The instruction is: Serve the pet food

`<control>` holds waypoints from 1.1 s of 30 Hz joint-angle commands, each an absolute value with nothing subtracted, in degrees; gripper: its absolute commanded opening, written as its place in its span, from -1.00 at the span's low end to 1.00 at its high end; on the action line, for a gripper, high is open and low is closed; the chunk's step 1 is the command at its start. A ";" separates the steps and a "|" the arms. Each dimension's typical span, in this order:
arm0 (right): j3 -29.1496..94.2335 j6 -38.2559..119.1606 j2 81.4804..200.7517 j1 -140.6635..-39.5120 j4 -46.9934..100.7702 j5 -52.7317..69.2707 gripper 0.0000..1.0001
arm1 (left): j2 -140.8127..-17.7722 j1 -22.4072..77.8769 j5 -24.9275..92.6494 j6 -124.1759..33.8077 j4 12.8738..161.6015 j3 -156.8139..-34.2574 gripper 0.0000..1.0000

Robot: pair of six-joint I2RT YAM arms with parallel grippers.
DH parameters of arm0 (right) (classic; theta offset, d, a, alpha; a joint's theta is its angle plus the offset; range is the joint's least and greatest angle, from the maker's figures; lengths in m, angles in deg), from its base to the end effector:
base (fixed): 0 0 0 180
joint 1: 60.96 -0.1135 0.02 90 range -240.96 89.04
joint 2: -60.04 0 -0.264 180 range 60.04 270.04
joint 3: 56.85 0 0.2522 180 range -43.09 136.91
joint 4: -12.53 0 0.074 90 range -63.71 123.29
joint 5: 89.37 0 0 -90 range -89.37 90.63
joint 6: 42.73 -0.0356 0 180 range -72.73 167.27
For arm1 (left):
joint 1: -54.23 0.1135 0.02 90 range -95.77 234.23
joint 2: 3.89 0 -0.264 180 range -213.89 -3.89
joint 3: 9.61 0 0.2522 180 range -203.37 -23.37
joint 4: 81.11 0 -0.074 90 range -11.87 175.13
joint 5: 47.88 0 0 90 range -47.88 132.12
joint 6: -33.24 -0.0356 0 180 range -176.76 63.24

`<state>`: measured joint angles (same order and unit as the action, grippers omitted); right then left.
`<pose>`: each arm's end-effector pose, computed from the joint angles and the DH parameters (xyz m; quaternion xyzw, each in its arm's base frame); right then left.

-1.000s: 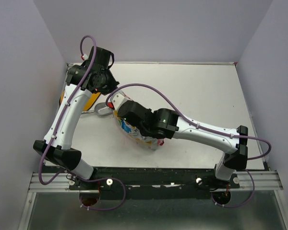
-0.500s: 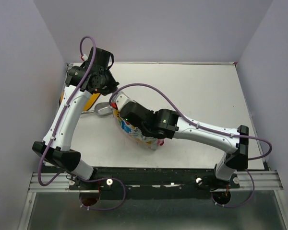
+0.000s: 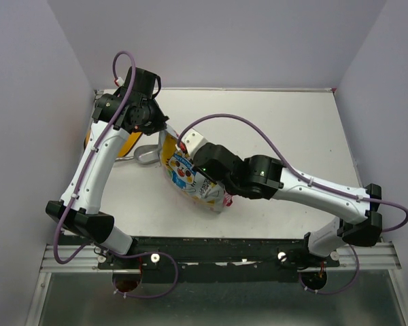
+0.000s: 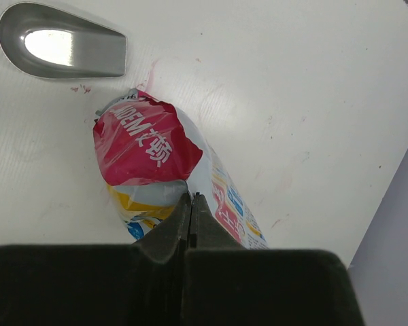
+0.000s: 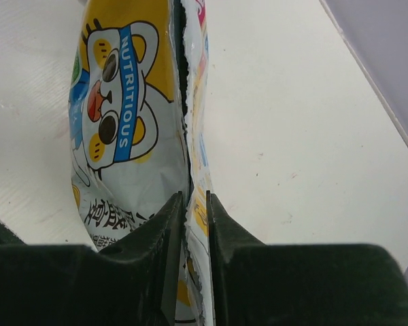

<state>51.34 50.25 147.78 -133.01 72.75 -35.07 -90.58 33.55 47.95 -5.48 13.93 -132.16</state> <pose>0.1199 0.3028 0.3996 -0.4217 0.7629 0.0004 0.4902 0.2640 -0.0958 0.4421 -0.2641 0.8979 -0.1664 0.3104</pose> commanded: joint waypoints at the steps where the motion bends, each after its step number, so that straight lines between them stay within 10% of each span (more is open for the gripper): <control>1: 49.81 48.94 147.66 -132.77 75.69 -33.65 -0.48 | -88.08 34.28 50.21 -5.79 20.01 -133.32 -1.00; 7: 50.68 49.20 149.94 -132.86 75.34 -33.21 -0.44 | -88.44 34.28 50.12 -5.96 19.74 -133.76 -1.00; 9: 51.74 49.29 150.91 -132.85 75.25 -34.43 -0.97 | -88.44 34.37 50.12 -5.88 19.74 -133.58 -1.00; 17: 53.76 48.33 150.03 -130.66 71.12 -30.76 -0.99 | -88.52 34.28 49.77 -5.70 19.39 -134.11 -1.00; 19: 54.20 48.76 150.65 -130.66 69.28 -29.35 -0.39 | -88.52 34.28 49.77 -5.61 19.30 -134.28 -1.00; 23: 53.85 50.95 152.49 -130.66 63.22 -28.29 0.09 | -88.44 34.28 49.16 -5.26 19.30 -134.20 -1.00; 33: 64.30 57.28 164.79 -130.66 57.41 -37.68 0.01 | -88.00 34.28 47.22 -3.06 18.60 -133.49 -1.00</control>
<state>60.37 54.18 161.16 -130.65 60.97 -32.65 -90.58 33.83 47.82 -4.45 13.91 -132.16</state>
